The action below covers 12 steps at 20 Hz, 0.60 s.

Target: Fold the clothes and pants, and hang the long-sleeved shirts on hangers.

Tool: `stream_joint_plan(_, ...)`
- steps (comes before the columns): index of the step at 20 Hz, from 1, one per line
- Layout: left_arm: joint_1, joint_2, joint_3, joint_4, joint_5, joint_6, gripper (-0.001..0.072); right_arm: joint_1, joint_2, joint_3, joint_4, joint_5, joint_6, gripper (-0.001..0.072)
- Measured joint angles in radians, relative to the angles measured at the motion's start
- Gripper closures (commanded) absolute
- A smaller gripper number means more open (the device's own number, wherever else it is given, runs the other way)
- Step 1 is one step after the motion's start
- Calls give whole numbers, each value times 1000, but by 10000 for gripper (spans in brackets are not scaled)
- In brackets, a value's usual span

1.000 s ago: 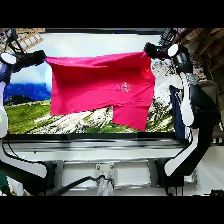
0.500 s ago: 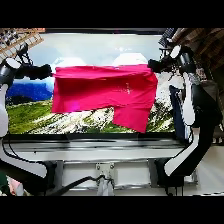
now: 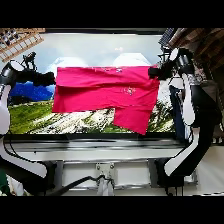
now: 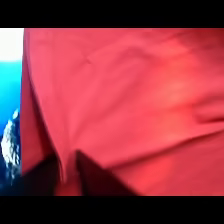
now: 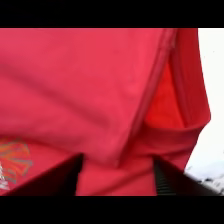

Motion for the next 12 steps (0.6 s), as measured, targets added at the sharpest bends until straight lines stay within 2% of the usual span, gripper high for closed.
stream_joint_plan(2,10,10,0,0,-34,-6,452,-2,13,-7,-8,27,21,280)
stream_joint_plan(4,35,42,0,0,-62,-27,463,-13,44,-12,-40,50,45,316)
stream_joint_plan(5,51,66,0,0,-76,-37,534,-22,69,-19,-56,61,57,330)
stream_joint_plan(6,68,98,-2,0,-95,-50,562,-31,99,-35,-65,69,67,330)
stream_joint_plan(8,93,172,-29,2,-131,-63,561,-48,183,-110,-75,75,87,367)
stream_joint_plan(10,105,272,-111,0,-133,-96,547,-58,286,-241,-66,66,97,364)
stream_joint_plan(12,105,364,-221,-24,-107,-142,429,-63,386,-407,-14,29,105,362)
